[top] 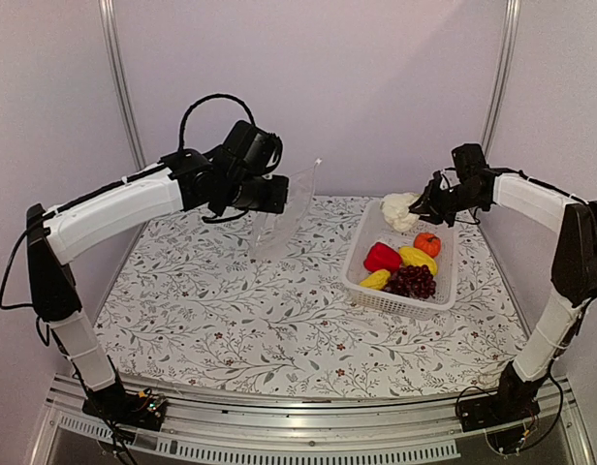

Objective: Place the food in the zip-top bag and seal the zipper
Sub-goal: Pick up the fake vegetable from the center of the board, then place the fake vegetable in the zipper food storage bag.

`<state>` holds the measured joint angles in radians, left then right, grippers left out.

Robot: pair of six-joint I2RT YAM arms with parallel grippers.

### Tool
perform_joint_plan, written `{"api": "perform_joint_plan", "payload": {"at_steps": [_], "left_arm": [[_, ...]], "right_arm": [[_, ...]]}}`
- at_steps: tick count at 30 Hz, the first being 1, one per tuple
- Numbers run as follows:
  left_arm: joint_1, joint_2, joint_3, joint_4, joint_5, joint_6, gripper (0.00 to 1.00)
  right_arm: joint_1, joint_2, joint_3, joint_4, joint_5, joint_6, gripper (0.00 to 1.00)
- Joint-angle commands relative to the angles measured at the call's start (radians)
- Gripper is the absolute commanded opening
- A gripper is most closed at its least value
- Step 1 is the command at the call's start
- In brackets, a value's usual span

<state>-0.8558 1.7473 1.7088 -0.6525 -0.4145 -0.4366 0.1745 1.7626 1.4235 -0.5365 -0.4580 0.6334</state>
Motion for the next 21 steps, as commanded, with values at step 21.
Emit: {"api": "perform_joint_plan", "payload": {"at_steps": [21], "left_arm": [[0.038,0.133,0.092,0.121,0.197,-0.172,0.0]], "right_arm": [[0.271,-0.246,0.089,0.147,-0.299,0.024,0.0]]}}
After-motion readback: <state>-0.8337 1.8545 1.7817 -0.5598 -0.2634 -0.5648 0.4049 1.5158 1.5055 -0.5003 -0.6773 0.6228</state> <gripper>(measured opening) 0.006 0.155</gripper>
